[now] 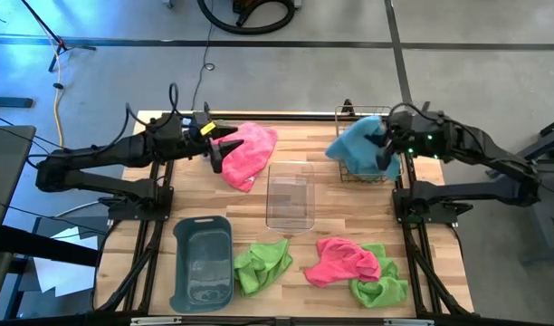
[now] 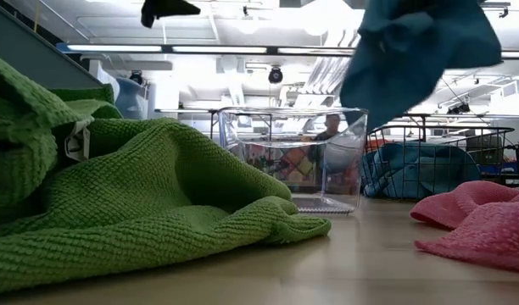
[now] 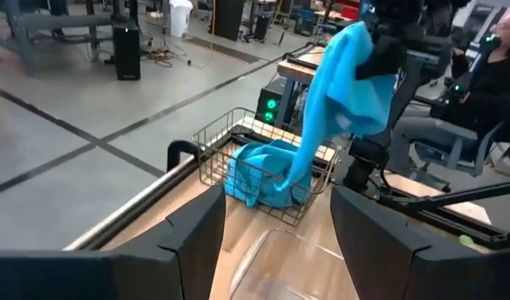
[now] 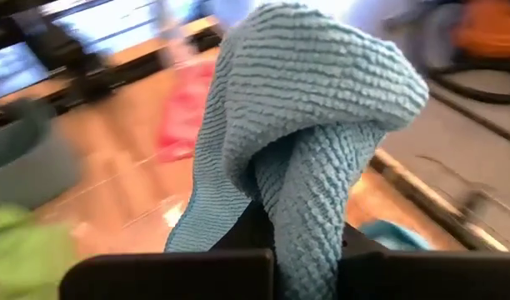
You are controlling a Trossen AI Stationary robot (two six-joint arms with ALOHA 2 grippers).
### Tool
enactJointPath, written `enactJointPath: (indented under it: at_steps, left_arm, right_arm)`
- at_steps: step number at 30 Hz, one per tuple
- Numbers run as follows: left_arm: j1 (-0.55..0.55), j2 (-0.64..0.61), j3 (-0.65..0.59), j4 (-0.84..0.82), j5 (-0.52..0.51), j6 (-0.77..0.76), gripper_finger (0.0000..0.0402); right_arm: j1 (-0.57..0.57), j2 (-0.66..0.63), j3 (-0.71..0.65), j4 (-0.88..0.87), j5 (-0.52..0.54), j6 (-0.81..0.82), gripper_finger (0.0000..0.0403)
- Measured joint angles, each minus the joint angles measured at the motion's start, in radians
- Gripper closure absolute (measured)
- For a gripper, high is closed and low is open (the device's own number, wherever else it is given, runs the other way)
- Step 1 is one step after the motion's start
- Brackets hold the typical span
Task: Sort microfiber towel by color & place in baskets
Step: Put the blue microfiber cloth into the wire basket
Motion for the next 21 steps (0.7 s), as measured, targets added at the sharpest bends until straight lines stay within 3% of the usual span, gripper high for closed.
enactJointPath:
  at_steps: [4,8,11,17,21]
  left_arm:
    - [0.0,0.0,-0.001,0.033,-0.011,0.009,0.0197]
    - [0.0,0.001,-0.001,0.084,-0.042,0.046,0.0197]
    - [0.0,0.0,-0.001,0.113,-0.057,0.073,0.0197]
    - [0.0,0.001,-0.001,0.108,-0.057,0.075,0.0197]
    - [0.0,0.001,-0.001,0.104,-0.057,0.076,0.0197]
  right_arm:
    - [-0.04,-0.006,0.018,-0.014,0.171,-0.009,0.0403]
    - [-0.128,0.072,0.097,-0.018,0.214,-0.041,0.0403]
    - [-0.208,0.148,0.138,-0.057,0.197,-0.059,0.0403]
    - [-0.351,0.271,0.132,-0.127,0.026,-0.054,0.0403]
    - [-0.437,0.334,0.128,-0.176,0.006,-0.05,0.0403]
